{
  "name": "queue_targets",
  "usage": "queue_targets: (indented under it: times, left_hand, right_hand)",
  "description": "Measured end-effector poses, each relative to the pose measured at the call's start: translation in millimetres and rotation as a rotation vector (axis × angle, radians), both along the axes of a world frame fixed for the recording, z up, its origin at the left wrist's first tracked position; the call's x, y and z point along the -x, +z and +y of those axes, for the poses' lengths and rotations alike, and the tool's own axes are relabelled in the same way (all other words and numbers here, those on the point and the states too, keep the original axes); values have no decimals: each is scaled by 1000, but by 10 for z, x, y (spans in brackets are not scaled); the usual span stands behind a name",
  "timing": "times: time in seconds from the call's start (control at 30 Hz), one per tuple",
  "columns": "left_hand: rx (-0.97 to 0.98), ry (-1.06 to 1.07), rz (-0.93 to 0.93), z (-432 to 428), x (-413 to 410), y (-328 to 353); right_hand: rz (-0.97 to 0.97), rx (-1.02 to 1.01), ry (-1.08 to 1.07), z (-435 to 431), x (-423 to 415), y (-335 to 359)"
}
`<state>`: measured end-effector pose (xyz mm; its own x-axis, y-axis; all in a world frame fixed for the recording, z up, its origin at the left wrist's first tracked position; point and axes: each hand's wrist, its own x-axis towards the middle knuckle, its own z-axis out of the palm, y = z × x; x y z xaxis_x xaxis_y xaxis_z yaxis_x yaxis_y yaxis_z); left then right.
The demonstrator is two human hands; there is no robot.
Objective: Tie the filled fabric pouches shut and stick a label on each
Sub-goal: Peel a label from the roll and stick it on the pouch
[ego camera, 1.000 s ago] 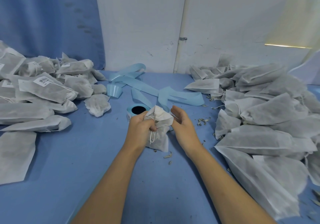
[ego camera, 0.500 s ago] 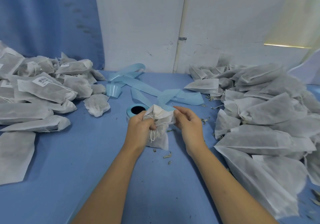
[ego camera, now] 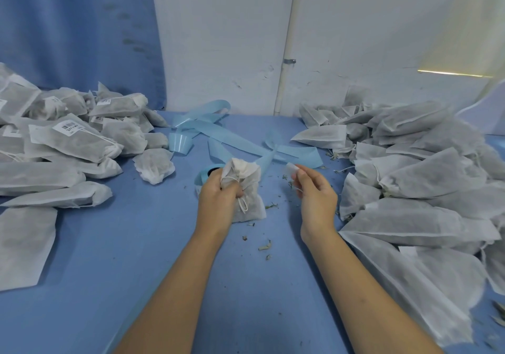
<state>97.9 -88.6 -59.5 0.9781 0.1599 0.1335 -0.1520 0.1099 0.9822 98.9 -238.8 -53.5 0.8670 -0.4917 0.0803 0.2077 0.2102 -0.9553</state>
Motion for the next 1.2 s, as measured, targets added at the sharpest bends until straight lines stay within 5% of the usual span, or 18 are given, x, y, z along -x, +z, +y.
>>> queue_targets:
  times: [0.4, 0.67, 1.2]
  left_hand:
    - [150, -73, 32, -23, -25, 36]
    - [189, -105, 36, -13, -32, 35]
    - [260, -155, 28, -18, -32, 41]
  right_hand:
    - [-164, 62, 209, 92, 84, 58]
    - [-248, 504, 422, 198, 166, 6]
    - [-351, 1043, 320, 223, 133, -68]
